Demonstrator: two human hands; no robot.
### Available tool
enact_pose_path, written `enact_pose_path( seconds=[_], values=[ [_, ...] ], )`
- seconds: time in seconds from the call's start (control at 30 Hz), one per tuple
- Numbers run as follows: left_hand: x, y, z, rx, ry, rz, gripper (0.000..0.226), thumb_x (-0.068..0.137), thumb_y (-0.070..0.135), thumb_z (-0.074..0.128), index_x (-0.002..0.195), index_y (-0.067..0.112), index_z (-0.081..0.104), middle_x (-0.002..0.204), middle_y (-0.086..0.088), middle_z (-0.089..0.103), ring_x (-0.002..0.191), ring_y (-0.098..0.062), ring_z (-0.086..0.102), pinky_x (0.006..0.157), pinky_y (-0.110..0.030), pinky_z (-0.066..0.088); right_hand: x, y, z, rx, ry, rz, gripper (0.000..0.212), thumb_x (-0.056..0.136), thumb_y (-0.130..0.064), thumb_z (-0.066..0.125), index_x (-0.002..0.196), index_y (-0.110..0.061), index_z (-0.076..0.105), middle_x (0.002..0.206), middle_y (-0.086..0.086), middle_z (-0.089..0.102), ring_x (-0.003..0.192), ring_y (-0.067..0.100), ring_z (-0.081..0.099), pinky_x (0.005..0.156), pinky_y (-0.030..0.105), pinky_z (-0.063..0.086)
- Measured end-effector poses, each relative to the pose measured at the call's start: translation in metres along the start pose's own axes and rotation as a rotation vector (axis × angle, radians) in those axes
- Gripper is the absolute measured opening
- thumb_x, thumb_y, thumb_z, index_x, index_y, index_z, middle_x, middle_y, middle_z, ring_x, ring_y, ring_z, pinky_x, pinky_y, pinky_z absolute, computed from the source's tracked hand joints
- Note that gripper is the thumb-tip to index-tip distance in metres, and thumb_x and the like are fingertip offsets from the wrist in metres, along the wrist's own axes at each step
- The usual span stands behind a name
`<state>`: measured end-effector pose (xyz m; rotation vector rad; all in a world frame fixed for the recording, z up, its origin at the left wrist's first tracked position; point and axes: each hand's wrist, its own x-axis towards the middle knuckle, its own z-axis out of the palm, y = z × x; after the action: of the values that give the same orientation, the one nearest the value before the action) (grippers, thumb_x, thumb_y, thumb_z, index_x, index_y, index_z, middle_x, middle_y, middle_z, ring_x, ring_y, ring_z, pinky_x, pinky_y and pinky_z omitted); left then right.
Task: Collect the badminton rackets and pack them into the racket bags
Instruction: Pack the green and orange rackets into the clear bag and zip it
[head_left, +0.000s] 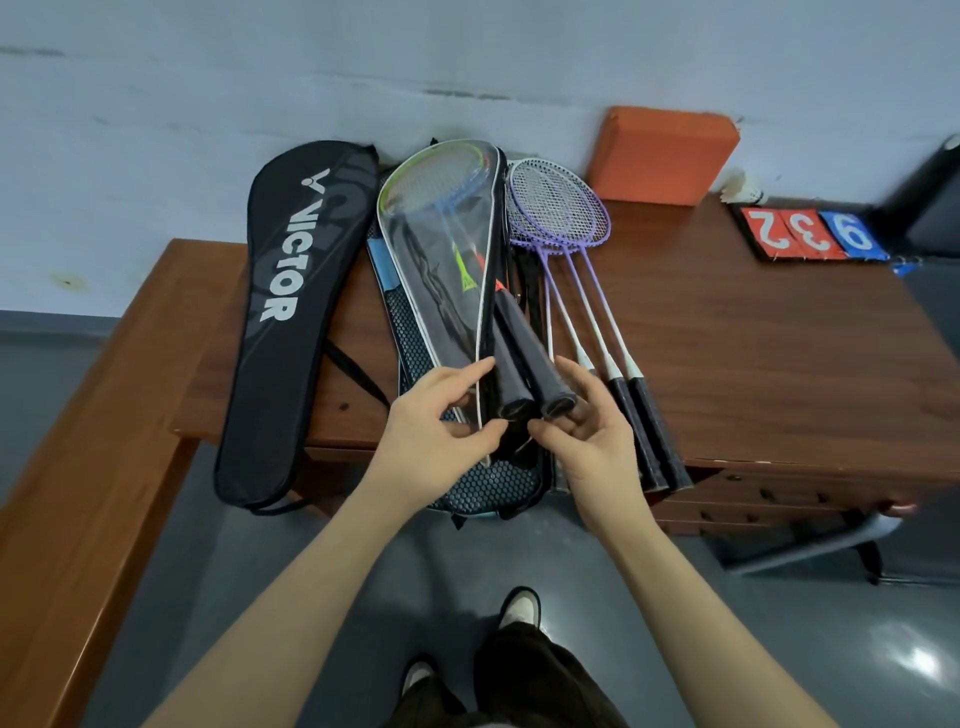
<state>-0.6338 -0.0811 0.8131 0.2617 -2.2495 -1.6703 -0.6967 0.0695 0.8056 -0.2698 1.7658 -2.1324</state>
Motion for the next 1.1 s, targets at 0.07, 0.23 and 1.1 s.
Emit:
enact_pose_path(
  seconds=[0.07, 0.23, 1.1],
  values=[
    [-0.001, 0.001, 0.003, 0.081, 0.017, 0.09, 0.052, 0.077, 0.0, 0.071, 0.125, 0.013, 0.056, 0.094, 0.002, 0.052, 0.081, -0.006, 0.056, 0.068, -0.016, 0.054, -0.002, 0.002, -0.003, 0.059, 0.069, -0.022, 0.05, 0.078, 0.018, 0.059, 0.113, -0.017, 0.051, 0.09, 0.003, 0.072, 0.086, 0.018, 0.068, 0.075, 0.026, 0.053],
    [-0.002, 0.005, 0.011, 0.137, -0.023, 0.151, 0.045, 0.08, 0.0, 0.067, 0.121, 0.017, 0.058, 0.101, -0.001, 0.052, 0.081, -0.003, 0.057, 0.067, -0.024, 0.055, -0.005, 0.003, -0.009, -0.022, 0.122, -0.082, 0.037, 0.079, 0.013, 0.062, 0.104, -0.014, 0.063, 0.088, 0.001, 0.069, 0.083, 0.013, 0.066, 0.078, 0.025, 0.053],
    [-0.025, 0.005, 0.027, 0.472, 0.323, 0.277, 0.029, 0.082, 0.01, 0.06, 0.11, 0.007, 0.063, 0.081, -0.003, 0.06, 0.075, -0.019, 0.055, 0.074, -0.029, 0.048, 0.013, -0.007, -0.026, 0.204, -0.143, 0.45, 0.027, 0.066, -0.003, 0.067, 0.093, -0.006, 0.068, 0.078, 0.007, 0.069, 0.066, 0.017, 0.062, 0.063, 0.023, 0.045]
  ],
)
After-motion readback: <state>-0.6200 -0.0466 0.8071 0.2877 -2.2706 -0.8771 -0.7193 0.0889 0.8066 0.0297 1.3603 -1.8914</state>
